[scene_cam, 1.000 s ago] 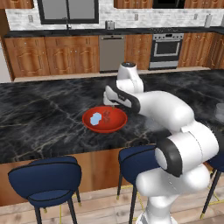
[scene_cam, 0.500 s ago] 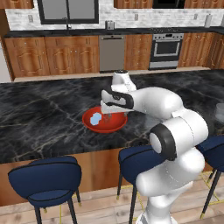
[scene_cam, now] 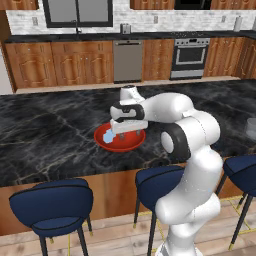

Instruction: There are four ice cubes in the ice bowl. Place two ice cubes in each glass of water.

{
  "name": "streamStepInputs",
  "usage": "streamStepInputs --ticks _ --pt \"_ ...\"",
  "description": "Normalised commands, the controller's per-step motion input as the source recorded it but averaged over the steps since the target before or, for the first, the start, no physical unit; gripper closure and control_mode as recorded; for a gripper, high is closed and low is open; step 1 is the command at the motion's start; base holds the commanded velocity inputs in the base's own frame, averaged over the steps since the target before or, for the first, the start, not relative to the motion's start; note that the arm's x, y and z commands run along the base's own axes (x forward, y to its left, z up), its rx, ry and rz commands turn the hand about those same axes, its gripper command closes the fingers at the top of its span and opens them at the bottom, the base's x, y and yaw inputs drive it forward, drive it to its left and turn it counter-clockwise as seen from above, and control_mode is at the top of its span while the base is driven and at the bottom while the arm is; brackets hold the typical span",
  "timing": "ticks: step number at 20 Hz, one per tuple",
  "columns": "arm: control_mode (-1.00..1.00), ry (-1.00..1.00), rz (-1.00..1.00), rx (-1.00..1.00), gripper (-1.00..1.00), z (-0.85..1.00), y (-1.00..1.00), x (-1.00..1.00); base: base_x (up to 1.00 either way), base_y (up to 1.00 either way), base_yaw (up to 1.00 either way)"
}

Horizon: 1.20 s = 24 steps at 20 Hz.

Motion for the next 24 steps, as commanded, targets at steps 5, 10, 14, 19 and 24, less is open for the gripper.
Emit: streamStepInputs --ticks 5,10,14,19,24 --pt "-1.00 0.00 0.05 0.00 -1.00 -0.31 0.05 0.52 0.00 0.00 0.00" --pt "-1.00 0.02 0.02 0.00 -1.00 -0.29 0.18 0.46 0.00 0.00 0.00" --pt "-1.00 0.01 0.01 -0.01 -1.00 -0.36 0.05 0.53 0.00 0.00 0.00" --pt "-1.00 0.02 0.01 0.00 -1.00 -0.29 0.00 0.46 0.00 0.00 0.00" --pt "-1.00 0.03 0.00 -0.01 -1.00 -0.28 0.00 0.31 0.00 0.00 0.00"
